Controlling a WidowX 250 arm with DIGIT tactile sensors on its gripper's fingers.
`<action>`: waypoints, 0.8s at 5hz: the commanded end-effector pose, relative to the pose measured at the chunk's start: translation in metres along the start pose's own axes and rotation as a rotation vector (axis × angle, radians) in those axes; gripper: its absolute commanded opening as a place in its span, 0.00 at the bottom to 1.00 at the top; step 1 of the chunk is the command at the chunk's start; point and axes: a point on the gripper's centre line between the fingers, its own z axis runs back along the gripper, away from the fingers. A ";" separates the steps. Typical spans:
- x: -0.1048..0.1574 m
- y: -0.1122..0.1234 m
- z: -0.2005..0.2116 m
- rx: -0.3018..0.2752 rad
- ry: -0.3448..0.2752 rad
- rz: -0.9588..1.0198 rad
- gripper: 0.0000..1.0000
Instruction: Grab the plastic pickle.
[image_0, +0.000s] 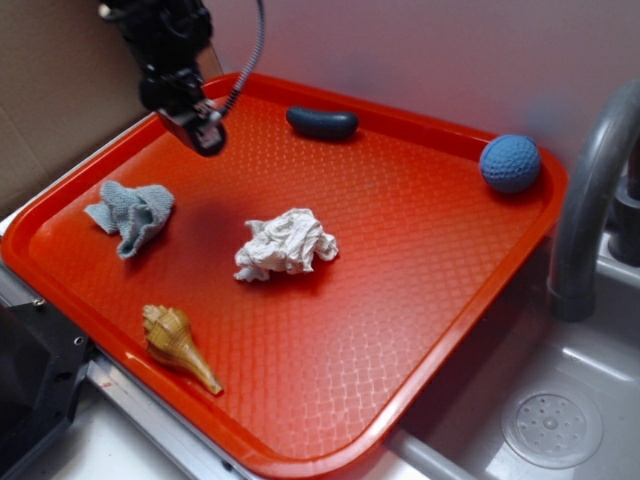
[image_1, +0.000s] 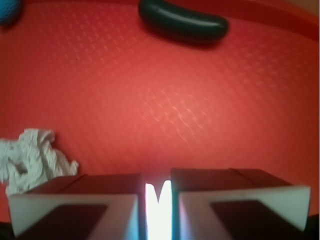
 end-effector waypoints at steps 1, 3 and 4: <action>-0.003 0.019 0.055 0.032 -0.184 0.229 1.00; 0.000 0.018 0.072 0.048 -0.211 0.085 1.00; 0.012 0.015 0.062 0.076 -0.132 -0.161 1.00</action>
